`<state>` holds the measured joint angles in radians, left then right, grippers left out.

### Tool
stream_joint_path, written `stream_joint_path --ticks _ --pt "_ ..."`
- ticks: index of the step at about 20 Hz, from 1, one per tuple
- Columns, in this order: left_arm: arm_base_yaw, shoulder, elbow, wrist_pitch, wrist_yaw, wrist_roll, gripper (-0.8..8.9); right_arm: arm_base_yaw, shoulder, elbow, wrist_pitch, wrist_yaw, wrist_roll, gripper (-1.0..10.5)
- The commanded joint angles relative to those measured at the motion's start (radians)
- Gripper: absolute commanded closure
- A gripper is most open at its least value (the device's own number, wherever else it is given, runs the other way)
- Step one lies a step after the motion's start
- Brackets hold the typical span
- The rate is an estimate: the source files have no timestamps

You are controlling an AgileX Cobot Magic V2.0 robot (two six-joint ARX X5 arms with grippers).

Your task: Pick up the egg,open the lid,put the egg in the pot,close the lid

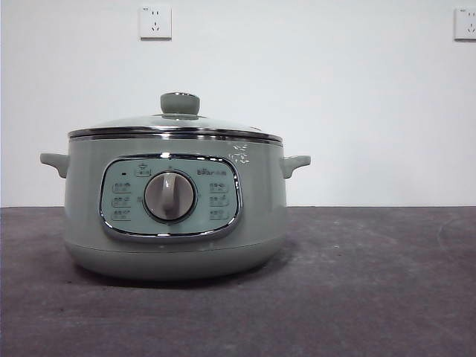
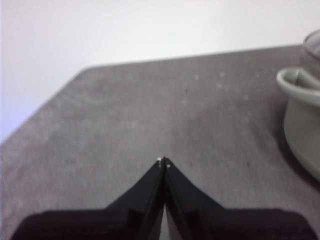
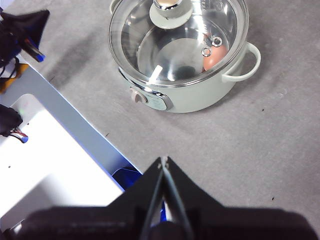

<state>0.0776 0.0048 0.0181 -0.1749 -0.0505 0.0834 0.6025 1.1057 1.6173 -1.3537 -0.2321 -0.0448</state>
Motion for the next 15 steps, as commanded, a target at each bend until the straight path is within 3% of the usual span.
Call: stream_joint_path --ticks 1,15 --pt "0.002 -0.003 -0.014 -0.010 0.005 -0.037 8.16 0.001 -0.003 -0.004 -0.011 0.002 -0.002 9.5" --pt "0.002 -0.003 -0.014 -0.009 0.027 -0.064 8.17 0.001 -0.003 -0.004 -0.011 0.002 -0.002 9.5"
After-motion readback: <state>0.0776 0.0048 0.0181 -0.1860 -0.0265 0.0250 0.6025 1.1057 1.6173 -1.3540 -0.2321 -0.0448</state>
